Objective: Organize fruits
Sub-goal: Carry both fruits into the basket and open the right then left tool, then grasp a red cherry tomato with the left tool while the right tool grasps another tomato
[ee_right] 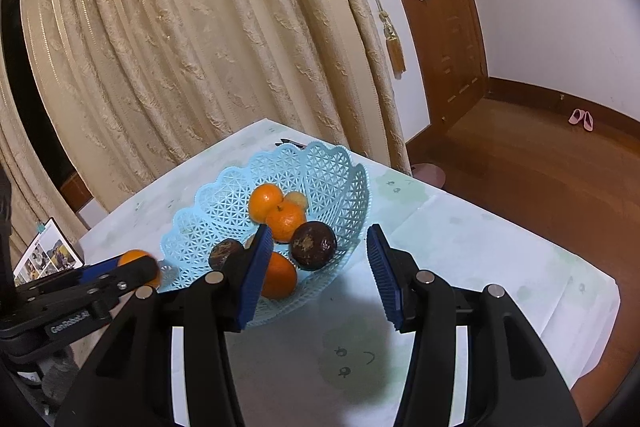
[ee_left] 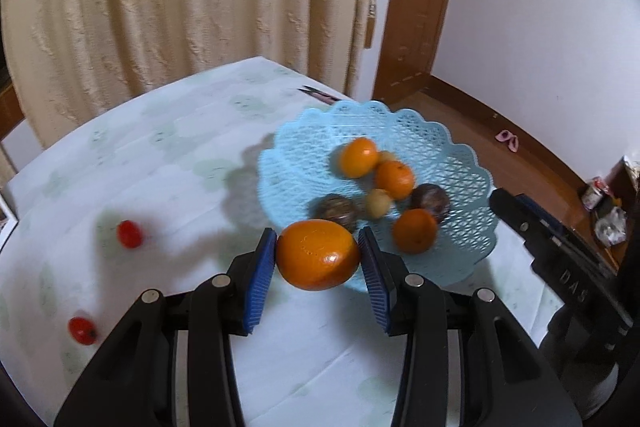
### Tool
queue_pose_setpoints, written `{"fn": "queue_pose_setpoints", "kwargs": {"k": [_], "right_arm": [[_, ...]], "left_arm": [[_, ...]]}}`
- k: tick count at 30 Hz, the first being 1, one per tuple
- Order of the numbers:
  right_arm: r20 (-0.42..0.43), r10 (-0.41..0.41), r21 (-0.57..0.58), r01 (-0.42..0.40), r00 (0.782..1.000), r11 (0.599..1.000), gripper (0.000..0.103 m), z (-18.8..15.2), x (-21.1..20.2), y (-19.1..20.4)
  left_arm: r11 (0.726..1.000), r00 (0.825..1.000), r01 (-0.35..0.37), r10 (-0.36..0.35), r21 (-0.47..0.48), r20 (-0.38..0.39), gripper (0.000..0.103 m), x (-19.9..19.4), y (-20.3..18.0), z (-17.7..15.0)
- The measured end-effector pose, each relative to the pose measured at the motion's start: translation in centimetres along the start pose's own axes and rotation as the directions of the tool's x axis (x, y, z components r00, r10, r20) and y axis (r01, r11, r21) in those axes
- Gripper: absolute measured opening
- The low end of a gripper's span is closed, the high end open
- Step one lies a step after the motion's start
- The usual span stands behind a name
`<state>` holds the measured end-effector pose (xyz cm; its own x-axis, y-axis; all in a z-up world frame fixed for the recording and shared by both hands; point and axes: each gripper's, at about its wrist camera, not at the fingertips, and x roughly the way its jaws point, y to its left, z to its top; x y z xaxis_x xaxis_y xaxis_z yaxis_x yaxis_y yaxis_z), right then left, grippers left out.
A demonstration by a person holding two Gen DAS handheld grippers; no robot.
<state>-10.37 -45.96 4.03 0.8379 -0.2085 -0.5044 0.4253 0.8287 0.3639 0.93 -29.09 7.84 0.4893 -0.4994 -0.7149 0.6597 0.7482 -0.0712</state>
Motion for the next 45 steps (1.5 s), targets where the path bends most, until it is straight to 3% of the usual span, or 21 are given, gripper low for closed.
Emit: {"fn": "queue_pose_setpoints", "kwargs": {"k": [6,8,12,30,45], "right_arm": [[-0.005,-0.001,-0.003,0.001,1.0,1.0,0.051,-0.1,0.1,0.1],[-0.006,-0.001,-0.004,0.001,1.0,1.0,0.051,-0.1,0.1,0.1],[-0.007,0.0,-0.006,0.0,1.0,1.0,0.051,-0.1,0.2,0.2],[-0.014,0.037,-0.048,-0.038,0.999,0.998,0.051,-0.4,0.1,3.0],[-0.046,0.098,-0.121,-0.103,0.994,0.987,0.051,-0.9,0.9,7.3]], "left_arm": [[0.999,0.999,0.049,-0.05,-0.011,-0.005,0.044,1.3,-1.2,0.4],[0.999,0.999,0.048,-0.048,-0.011,0.004,0.056,1.1,-1.1,0.6],[0.999,0.999,0.032,-0.032,-0.025,0.017,0.056,0.6,-0.1,0.7],[0.992,0.996,-0.086,0.089,-0.091,0.025,0.057,-2.4,5.4,-1.0],[0.944,0.971,-0.24,0.236,-0.227,-0.043,0.057,-4.6,14.4,-5.7]]}}
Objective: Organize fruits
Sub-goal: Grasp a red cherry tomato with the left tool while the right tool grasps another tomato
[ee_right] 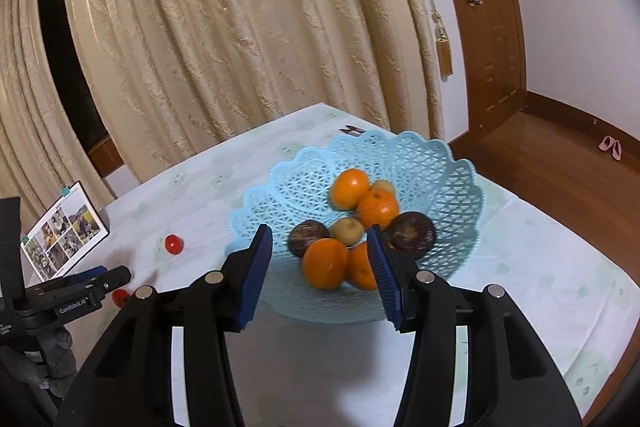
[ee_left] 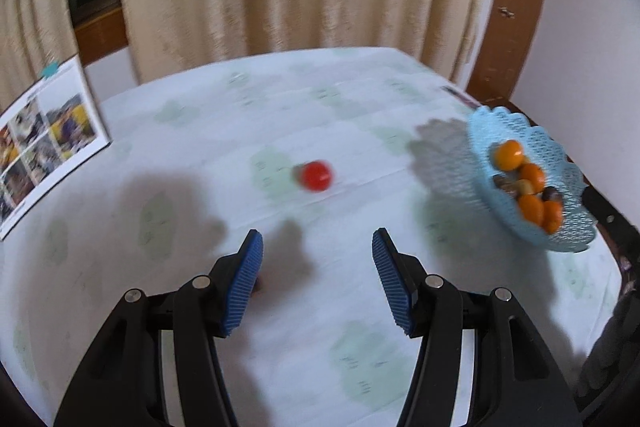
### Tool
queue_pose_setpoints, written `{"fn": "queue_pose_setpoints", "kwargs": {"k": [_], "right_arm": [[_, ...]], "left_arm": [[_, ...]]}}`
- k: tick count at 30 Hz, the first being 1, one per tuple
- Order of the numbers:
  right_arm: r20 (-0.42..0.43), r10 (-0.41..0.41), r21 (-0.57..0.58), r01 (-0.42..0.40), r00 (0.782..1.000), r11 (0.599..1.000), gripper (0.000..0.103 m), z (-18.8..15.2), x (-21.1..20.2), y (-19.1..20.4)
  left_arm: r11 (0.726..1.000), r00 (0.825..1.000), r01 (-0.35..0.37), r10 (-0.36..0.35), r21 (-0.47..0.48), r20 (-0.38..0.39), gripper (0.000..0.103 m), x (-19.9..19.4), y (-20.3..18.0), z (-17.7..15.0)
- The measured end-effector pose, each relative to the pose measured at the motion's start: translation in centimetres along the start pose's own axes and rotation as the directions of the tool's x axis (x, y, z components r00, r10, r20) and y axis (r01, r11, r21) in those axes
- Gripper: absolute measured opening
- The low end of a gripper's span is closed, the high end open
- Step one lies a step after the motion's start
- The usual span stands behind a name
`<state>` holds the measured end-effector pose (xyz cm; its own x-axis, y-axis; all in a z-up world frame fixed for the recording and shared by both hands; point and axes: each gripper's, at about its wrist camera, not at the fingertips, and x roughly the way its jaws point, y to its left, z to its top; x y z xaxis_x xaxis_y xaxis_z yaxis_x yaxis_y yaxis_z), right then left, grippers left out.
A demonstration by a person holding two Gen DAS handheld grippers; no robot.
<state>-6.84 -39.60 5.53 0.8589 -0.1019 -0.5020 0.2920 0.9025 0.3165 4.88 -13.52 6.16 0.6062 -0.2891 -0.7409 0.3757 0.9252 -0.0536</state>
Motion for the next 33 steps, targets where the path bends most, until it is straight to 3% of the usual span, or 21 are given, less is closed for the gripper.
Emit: {"fn": "queue_pose_setpoints", "kwargs": {"k": [15,24,26,33], "right_arm": [[-0.057,0.063,-0.126,-0.07,0.996,0.99,0.051,-0.6,1.6,5.2],[-0.12,0.113,-0.22,-0.138,0.986,0.966,0.051,-0.5,4.0,9.3],[-0.141,0.124,-0.24,-0.156,0.982,0.958,0.051,-0.6,4.8,10.4],[-0.263,0.173,-0.276,-0.245,0.949,0.929,0.051,-1.0,8.6,13.8]], "left_arm": [[0.997,0.997,-0.039,0.034,-0.07,-0.075,0.055,2.7,4.0,-2.4],[0.996,0.996,-0.035,0.028,-0.082,-0.085,0.036,3.5,4.8,-2.8],[0.996,0.996,-0.026,0.019,-0.084,-0.084,0.031,3.4,4.9,-2.8],[0.996,0.997,-0.009,0.002,-0.089,-0.076,0.031,2.6,5.0,-2.7]]}}
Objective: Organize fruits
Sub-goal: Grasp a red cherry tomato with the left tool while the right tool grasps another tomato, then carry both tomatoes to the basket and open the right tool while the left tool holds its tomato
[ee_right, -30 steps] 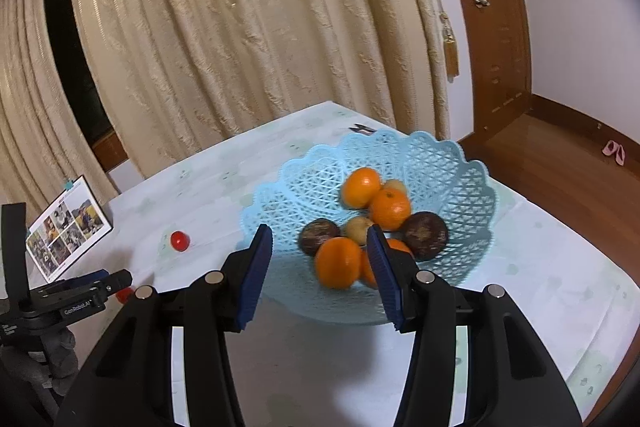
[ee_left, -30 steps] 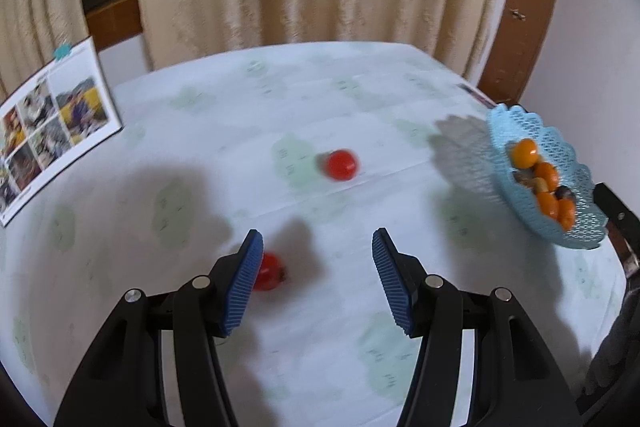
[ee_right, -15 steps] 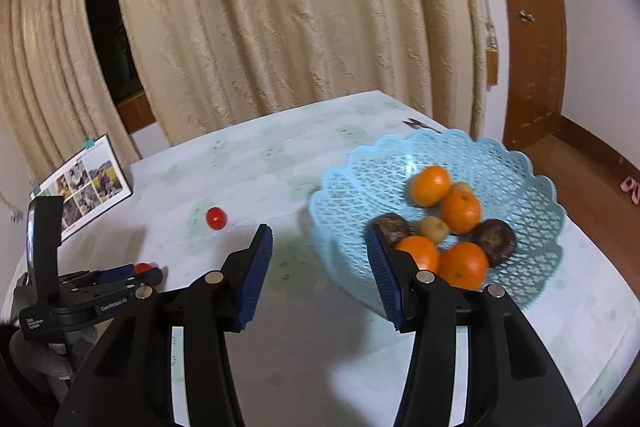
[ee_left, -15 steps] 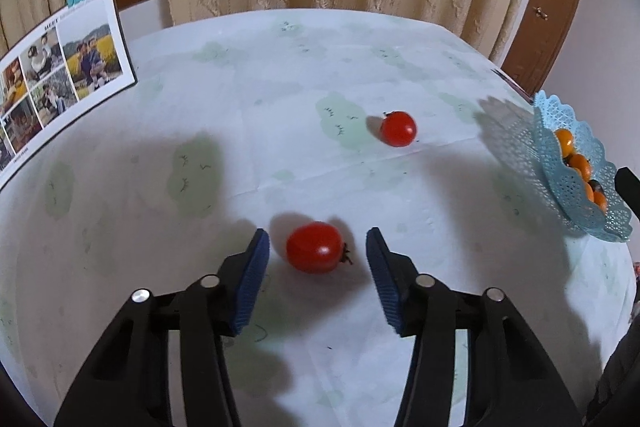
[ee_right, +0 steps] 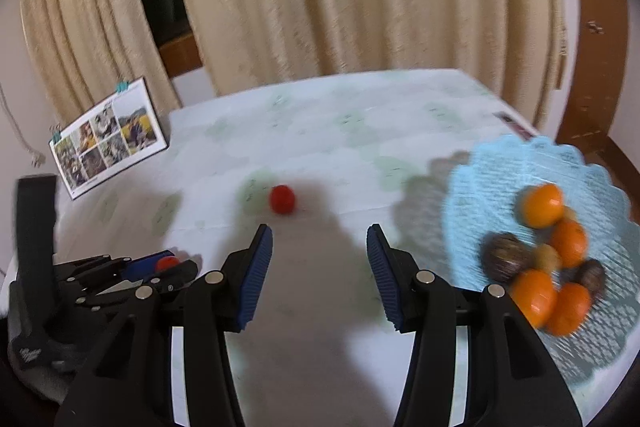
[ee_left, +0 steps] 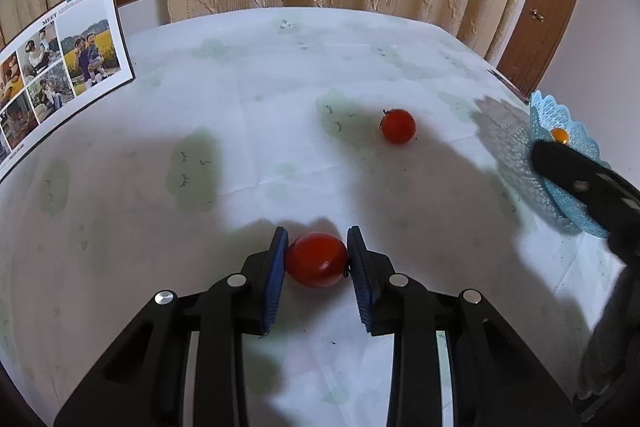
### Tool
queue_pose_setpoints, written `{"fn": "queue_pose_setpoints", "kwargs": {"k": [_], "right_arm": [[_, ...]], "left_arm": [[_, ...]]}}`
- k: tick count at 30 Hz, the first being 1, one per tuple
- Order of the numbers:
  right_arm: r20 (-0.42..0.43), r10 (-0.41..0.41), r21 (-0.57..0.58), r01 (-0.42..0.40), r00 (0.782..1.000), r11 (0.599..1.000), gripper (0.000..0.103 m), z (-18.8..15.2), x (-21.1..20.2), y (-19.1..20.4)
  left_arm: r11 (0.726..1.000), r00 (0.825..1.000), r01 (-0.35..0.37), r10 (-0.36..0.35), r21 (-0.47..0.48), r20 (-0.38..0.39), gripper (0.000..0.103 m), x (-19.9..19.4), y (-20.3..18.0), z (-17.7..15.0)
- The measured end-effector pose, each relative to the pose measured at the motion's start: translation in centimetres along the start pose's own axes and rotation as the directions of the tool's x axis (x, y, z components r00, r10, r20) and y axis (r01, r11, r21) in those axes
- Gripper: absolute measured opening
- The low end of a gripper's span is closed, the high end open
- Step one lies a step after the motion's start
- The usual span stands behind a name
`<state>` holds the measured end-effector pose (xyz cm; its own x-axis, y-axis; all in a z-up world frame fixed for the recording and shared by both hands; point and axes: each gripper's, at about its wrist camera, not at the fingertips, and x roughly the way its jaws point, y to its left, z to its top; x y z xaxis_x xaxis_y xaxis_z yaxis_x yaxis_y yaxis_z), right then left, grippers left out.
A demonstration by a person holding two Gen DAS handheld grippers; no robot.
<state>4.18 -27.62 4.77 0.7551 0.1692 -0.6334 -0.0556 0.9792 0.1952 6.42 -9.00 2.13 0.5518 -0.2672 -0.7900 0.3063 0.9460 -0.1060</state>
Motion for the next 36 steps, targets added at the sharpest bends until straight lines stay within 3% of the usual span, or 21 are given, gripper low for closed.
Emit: {"fn": "queue_pose_setpoints", "kwargs": {"k": [16,19,22,28,36], "right_arm": [[-0.17,0.019,-0.06,-0.03,0.985,0.998,0.051,3.3,11.1,3.4],[-0.173,0.0,-0.075,-0.014,0.985,0.997,0.044,3.3,12.0,3.7],[-0.176,-0.005,-0.082,-0.01,0.984,0.997,0.027,3.3,12.0,3.7],[-0.151,0.012,-0.056,-0.021,0.988,0.998,0.027,3.1,9.8,2.9],[-0.054,0.02,0.028,-0.019,0.998,0.999,0.027,3.5,4.0,-0.1]], "left_arm": [[0.999,0.998,-0.01,0.012,-0.033,0.055,0.031,-2.2,1.2,1.6],[0.999,0.998,-0.012,0.014,-0.039,0.056,0.031,-2.2,1.4,1.6],[0.999,0.998,-0.012,0.015,-0.042,0.054,0.031,-2.2,1.3,1.5],[0.999,0.998,-0.011,0.012,-0.034,0.057,0.031,-2.3,1.1,1.5],[1.0,0.997,0.001,-0.001,-0.008,0.071,0.031,-2.7,0.3,1.4]]}}
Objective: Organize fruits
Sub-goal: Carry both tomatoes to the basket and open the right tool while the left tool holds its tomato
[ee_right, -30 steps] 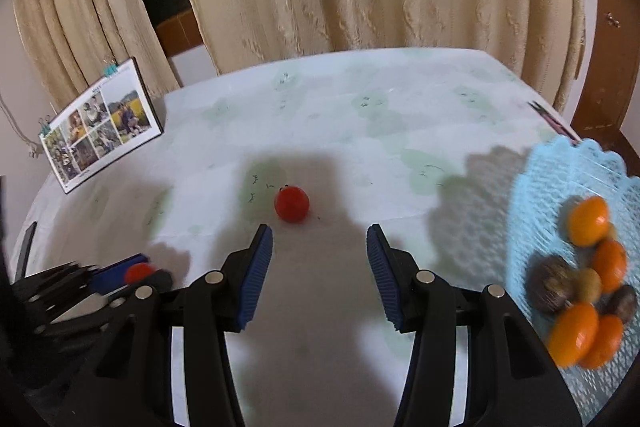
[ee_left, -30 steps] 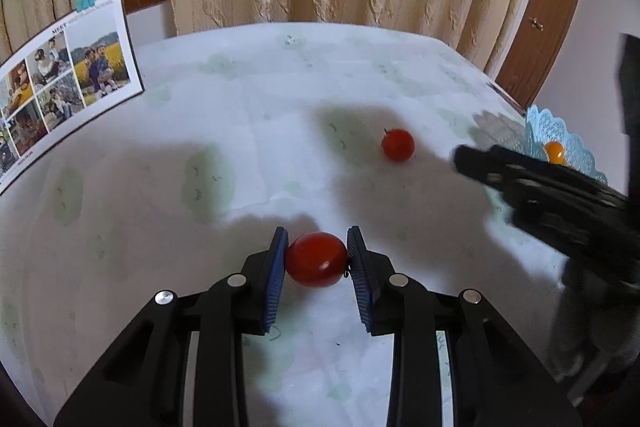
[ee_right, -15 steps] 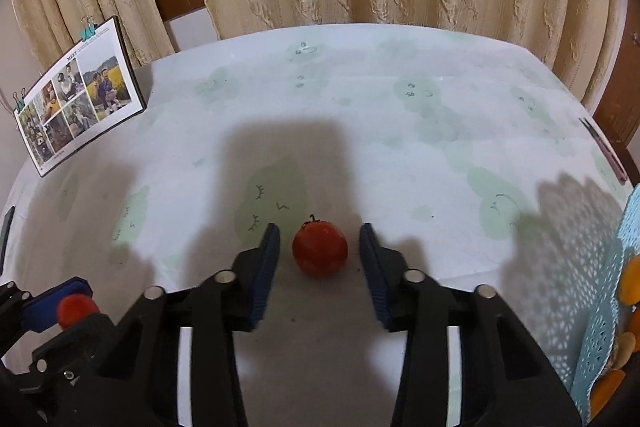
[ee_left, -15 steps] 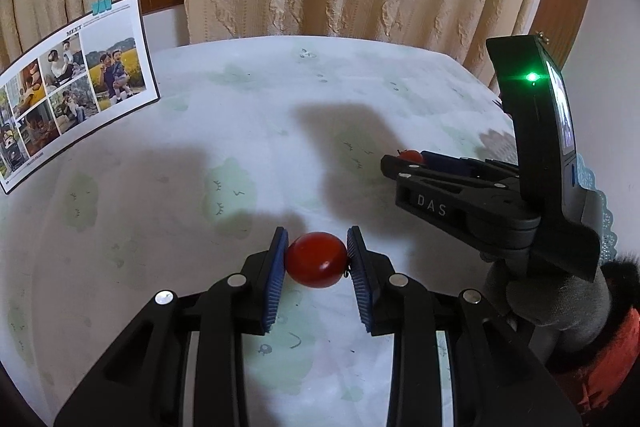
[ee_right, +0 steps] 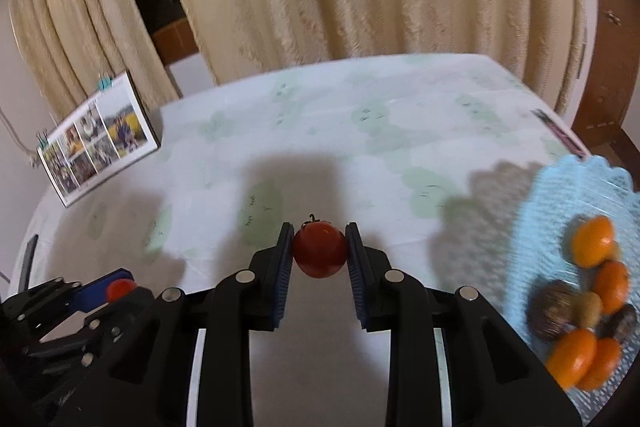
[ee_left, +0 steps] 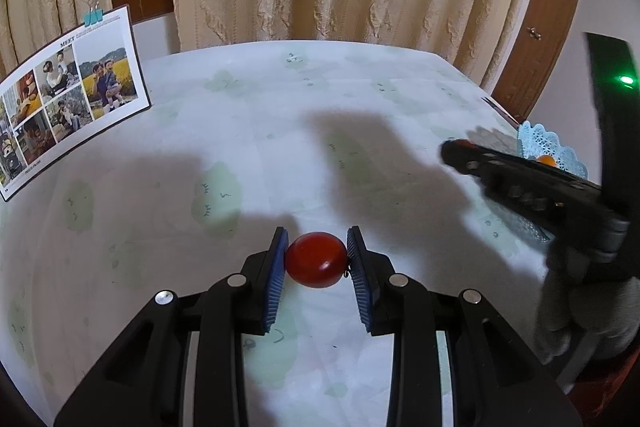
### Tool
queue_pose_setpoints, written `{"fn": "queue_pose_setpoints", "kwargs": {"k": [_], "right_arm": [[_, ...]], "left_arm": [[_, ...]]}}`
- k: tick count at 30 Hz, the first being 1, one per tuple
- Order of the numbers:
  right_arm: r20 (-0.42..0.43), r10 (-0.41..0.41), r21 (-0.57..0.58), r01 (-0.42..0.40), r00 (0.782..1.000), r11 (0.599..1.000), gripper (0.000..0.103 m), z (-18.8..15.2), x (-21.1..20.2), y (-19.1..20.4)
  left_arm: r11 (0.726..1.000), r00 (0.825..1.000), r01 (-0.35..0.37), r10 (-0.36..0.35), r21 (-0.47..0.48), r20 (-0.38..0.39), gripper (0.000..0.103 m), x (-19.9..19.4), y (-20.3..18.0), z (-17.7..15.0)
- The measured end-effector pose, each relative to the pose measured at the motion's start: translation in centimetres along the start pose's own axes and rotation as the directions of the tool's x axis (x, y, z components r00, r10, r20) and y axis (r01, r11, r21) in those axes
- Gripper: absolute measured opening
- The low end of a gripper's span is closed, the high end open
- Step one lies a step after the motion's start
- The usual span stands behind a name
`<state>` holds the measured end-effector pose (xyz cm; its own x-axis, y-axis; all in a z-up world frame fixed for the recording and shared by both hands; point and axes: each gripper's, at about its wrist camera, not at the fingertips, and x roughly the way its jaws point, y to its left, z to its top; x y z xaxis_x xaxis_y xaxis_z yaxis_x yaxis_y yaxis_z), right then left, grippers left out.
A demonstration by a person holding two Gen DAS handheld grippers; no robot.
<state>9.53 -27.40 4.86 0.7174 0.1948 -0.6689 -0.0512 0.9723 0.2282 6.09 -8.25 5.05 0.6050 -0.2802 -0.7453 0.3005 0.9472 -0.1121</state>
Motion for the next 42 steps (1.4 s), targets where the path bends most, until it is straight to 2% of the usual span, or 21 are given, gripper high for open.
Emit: {"fn": "queue_pose_setpoints", "kwargs": {"k": [11,21,22,26,30,34,37,42], "right_arm": [[0.094,-0.082,0.157,0.066,0.992,0.985,0.027,-1.7,-6.3,-7.0],[0.075,-0.165,0.24,0.143,0.983,0.96,0.027,-1.3,-6.3,-12.6],[0.072,-0.169,0.254,0.146,0.983,0.956,0.028,-1.3,-6.3,-13.2],[0.097,-0.171,0.299,0.135,0.981,0.945,0.046,-1.6,-7.0,-14.4],[0.134,-0.182,0.329,0.13,0.974,0.935,0.046,-2.3,-8.7,-15.6],[0.187,-0.257,0.354,0.179,0.948,0.918,0.047,-3.9,-11.1,-16.4],[0.216,-0.315,0.375,0.219,0.924,0.901,0.055,-5.5,-12.8,-16.9],[0.238,-0.392,0.396,0.28,0.889,0.875,0.055,-7.8,-14.6,-17.4]], "left_arm": [[0.999,1.0,0.013,-0.014,0.029,0.016,0.031,-0.7,-1.6,-0.1],[0.998,0.999,0.033,-0.035,0.062,0.031,0.031,-1.5,-3.7,0.1],[0.997,0.999,0.033,-0.036,0.065,0.032,0.031,-1.6,-3.9,0.1],[0.996,0.999,0.036,-0.039,0.078,0.035,0.031,-1.7,-4.7,0.4],[0.994,0.998,0.046,-0.05,0.102,0.038,0.031,-1.8,-6.0,0.6],[0.988,0.996,0.069,-0.076,0.142,0.04,0.031,-1.9,-8.2,0.9],[0.98,0.994,0.092,-0.1,0.175,0.039,0.031,-1.9,-10.1,1.0],[0.965,0.989,0.131,-0.142,0.227,0.034,0.031,-1.6,-13.4,1.4]]}}
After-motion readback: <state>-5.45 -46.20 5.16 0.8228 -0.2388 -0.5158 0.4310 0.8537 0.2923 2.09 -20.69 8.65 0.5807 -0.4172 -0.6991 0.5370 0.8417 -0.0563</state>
